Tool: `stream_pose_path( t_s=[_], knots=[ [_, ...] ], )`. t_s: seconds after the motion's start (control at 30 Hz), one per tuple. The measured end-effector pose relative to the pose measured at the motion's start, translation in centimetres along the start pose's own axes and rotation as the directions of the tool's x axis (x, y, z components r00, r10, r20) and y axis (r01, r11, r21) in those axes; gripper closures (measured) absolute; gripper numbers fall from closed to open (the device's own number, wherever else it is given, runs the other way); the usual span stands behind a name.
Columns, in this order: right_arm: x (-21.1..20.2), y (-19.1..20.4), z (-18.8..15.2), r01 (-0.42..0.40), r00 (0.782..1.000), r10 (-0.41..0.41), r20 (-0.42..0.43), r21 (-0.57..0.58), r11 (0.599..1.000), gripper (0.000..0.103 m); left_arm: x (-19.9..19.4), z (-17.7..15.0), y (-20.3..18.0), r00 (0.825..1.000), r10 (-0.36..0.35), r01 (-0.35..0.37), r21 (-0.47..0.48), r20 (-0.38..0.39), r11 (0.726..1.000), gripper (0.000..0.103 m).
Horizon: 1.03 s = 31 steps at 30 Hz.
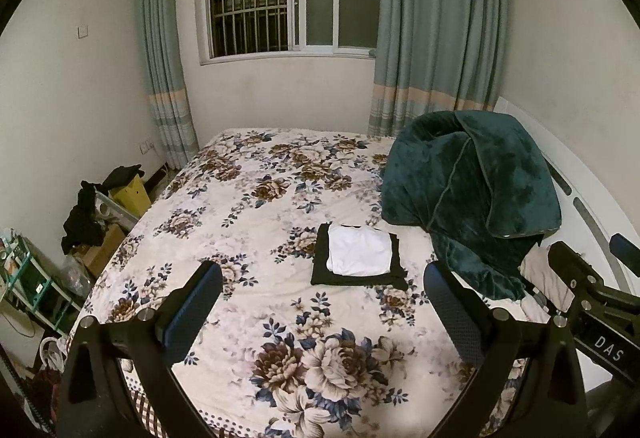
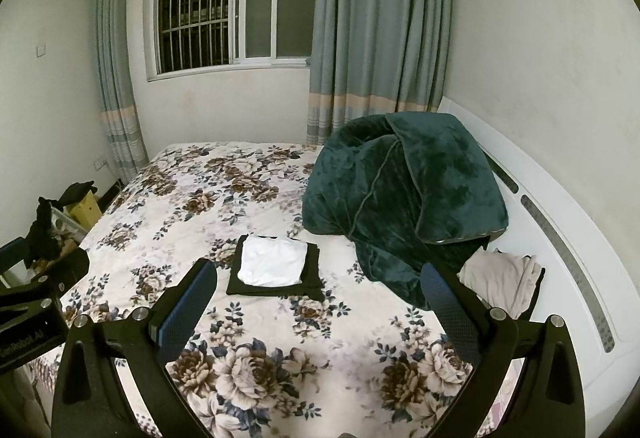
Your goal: Fold small clothes
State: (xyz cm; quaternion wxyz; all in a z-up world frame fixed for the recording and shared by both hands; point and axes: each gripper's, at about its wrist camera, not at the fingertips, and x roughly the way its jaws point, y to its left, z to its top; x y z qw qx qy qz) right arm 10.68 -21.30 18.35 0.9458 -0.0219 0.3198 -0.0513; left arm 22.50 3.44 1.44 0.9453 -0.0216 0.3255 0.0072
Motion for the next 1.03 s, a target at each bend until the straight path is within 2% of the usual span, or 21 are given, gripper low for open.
stream_pose_path(
  t_s=[1.03],
  knots=[
    [0.5,1.2,0.4,-0.005,1.0,0.005,0.012,-0.006,1.0,0.0,-0.5,1.1,0.4,1.0,0.012,-0.012,0.009,0.024,1.0,0.0]
  ],
)
